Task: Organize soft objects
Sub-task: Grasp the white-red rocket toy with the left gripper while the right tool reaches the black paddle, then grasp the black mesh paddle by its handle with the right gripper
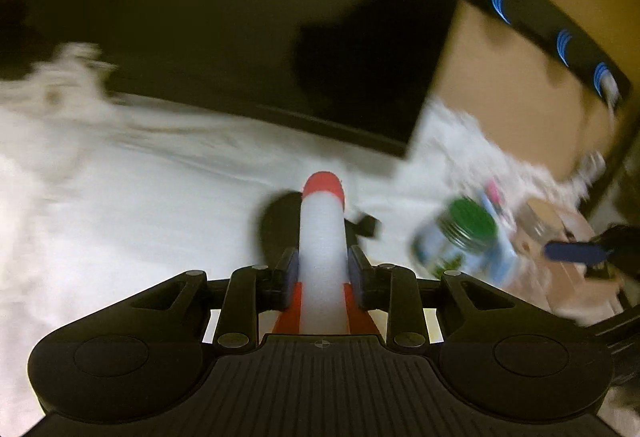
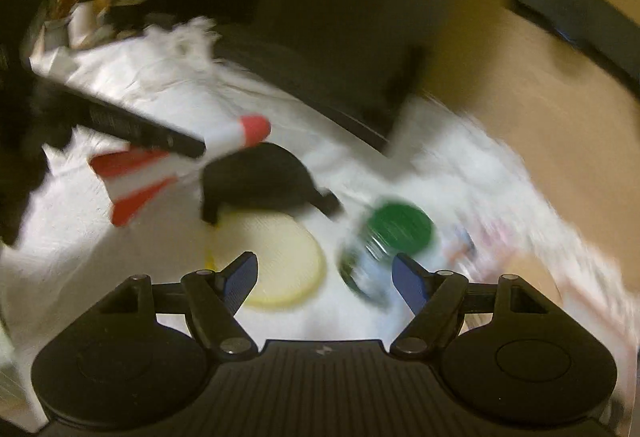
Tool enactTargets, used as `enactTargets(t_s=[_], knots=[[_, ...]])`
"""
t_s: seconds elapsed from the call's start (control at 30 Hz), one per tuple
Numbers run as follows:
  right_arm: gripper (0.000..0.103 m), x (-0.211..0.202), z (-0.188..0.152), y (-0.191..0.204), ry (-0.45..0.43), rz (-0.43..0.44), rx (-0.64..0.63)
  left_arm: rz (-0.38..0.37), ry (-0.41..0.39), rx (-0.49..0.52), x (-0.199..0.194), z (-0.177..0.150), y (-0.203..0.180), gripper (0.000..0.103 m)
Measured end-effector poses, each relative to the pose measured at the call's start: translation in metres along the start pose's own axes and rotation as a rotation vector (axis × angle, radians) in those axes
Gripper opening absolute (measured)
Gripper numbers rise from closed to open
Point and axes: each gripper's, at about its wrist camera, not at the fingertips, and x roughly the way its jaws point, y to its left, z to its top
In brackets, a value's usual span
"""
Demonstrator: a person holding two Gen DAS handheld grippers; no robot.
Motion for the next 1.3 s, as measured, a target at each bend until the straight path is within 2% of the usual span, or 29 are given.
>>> enactTargets(t_s=[0.13,0.23,0.37,0.43,0.5,0.57,0.63,0.77,0.9,0.97,1.0,1.03,1.07,1.13,1.2,1.3], knots=[[0.074,0.046,0.027,0.050,-0.030,0.035,-0.146,0.064,-0.033,-0.107,-0.027,0.008,0.039,0.031],[0.070,0.082,0.035,0.075,-0.013,0.026,-0.220,0.096,-0.045,-0.164,-0.044,0.009,0.060,0.031],[0.064,0.113,0.041,0.088,0.032,0.024,-0.223,0.120,-0.033,-0.187,-0.054,0.002,0.073,0.031],[0.063,0.110,0.046,0.074,0.057,0.073,-0.070,0.123,-0.030,-0.199,-0.060,-0.003,0.079,0.031],[0.063,0.110,0.048,0.044,0.086,0.127,0.178,0.121,-0.034,-0.220,-0.064,-0.008,0.084,0.031],[0.063,0.118,0.044,0.014,0.132,0.157,0.402,0.117,-0.033,-0.247,-0.066,-0.013,0.089,0.031],[0.063,0.134,0.040,-0.008,0.173,0.162,0.544,0.106,-0.020,-0.271,-0.062,-0.018,0.091,0.031],[0.060,0.160,0.038,-0.023,0.216,0.127,0.622,0.094,0.008,-0.256,-0.057,-0.023,0.086,0.031],[0.061,0.186,0.042,-0.024,0.262,0.170,0.663,0.095,0.025,-0.239,-0.056,-0.025,0.083,0.031],[0.060,0.189,0.044,-0.030,0.273,0.225,0.712,0.098,0.029,-0.237,-0.058,-0.026,0.083,0.031],[0.055,0.188,0.045,-0.034,0.265,0.261,0.746,0.102,0.028,-0.239,-0.059,-0.026,0.084,0.031],[0.052,0.183,0.045,-0.039,0.234,0.302,0.787,0.106,0.025,-0.243,-0.061,-0.027,0.086,0.031],[0.044,0.175,0.045,-0.043,0.192,0.337,0.808,0.108,0.022,-0.248,-0.062,-0.027,0.088,0.031],[0.039,0.162,0.050,-0.048,0.118,0.404,0.826,0.112,0.018,-0.265,-0.064,-0.030,0.092,0.031],[0.032,0.157,0.051,-0.049,0.090,0.464,0.854,0.110,0.019,-0.283,-0.063,-0.031,0.095,0.031],[0.032,0.158,0.051,-0.043,0.084,0.564,0.881,0.090,0.027,-0.299,-0.060,-0.033,0.097,0.031]])
